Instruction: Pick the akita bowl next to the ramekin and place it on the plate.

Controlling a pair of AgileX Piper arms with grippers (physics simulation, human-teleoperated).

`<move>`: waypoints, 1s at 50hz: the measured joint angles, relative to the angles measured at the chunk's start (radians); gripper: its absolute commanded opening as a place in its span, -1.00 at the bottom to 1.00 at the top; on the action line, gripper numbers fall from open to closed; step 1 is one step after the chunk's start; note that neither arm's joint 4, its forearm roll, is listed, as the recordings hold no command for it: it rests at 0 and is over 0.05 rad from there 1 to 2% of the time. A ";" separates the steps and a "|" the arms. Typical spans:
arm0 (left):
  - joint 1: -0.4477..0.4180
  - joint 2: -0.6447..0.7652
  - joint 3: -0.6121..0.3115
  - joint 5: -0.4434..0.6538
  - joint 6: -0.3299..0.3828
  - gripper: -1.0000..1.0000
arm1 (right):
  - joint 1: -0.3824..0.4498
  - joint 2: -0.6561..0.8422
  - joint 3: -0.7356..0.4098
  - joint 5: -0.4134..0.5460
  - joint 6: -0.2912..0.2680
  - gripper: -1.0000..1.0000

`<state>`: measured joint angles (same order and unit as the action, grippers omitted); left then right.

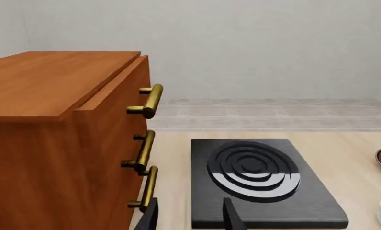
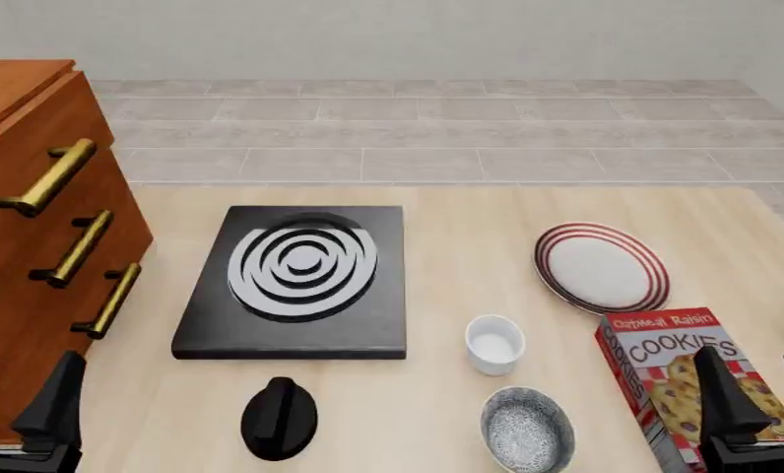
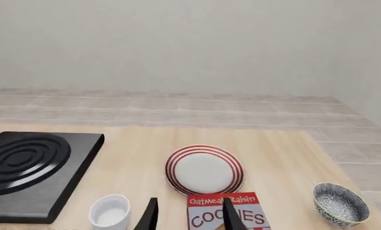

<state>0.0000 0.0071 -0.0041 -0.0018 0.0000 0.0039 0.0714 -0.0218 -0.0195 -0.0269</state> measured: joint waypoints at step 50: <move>0.000 0.000 0.000 0.000 0.000 1.00 | 0.152 0.541 -0.370 0.205 -0.062 1.00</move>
<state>0.0000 0.0075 -0.0043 -0.0019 0.0000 0.1560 0.6125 -0.3921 0.1856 -0.0890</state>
